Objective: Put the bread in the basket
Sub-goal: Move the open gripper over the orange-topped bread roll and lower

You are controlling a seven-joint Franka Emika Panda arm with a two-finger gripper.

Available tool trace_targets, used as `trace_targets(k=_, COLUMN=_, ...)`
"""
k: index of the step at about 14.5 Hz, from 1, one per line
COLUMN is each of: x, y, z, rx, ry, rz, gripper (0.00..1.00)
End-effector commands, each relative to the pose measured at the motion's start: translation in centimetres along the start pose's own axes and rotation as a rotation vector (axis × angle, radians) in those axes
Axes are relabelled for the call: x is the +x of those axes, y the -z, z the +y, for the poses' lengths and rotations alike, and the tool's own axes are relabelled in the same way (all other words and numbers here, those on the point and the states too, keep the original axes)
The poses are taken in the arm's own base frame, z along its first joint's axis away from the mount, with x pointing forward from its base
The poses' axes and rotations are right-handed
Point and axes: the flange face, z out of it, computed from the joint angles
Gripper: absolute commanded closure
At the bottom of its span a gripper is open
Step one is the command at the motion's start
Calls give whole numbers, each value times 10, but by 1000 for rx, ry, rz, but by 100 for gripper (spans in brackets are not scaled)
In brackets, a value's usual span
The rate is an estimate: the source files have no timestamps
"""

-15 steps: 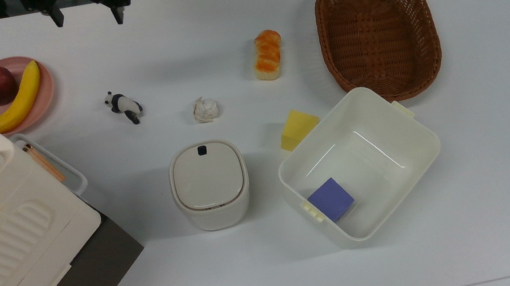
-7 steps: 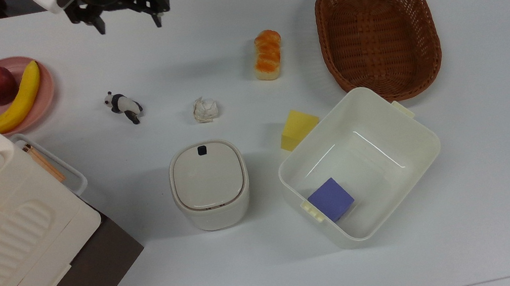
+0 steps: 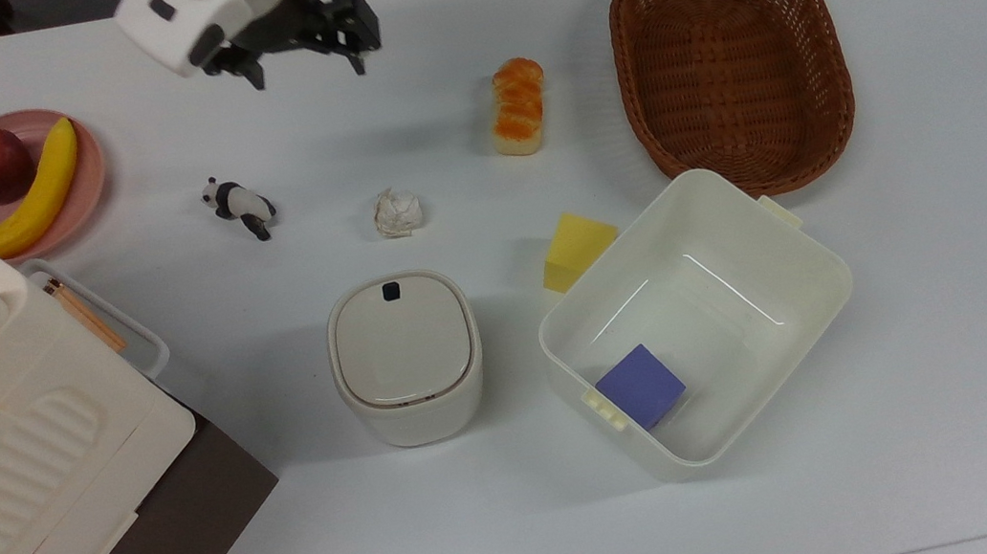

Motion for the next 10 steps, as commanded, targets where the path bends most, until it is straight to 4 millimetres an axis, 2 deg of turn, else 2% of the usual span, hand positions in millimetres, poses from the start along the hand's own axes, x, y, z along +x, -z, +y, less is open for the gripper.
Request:
trace_targets(k=1, x=-4, y=-32, z=-48, rx=-6, ry=-30, rz=19, gripper=0)
trace_targets(k=7, x=-11, y=-118, z=-127, rx=-48, ry=-29, rz=1, gripper=0)
trace_targets(k=10, x=-14, y=-149, z=-144, rx=-61, ry=-40, rz=-20, gripper=0)
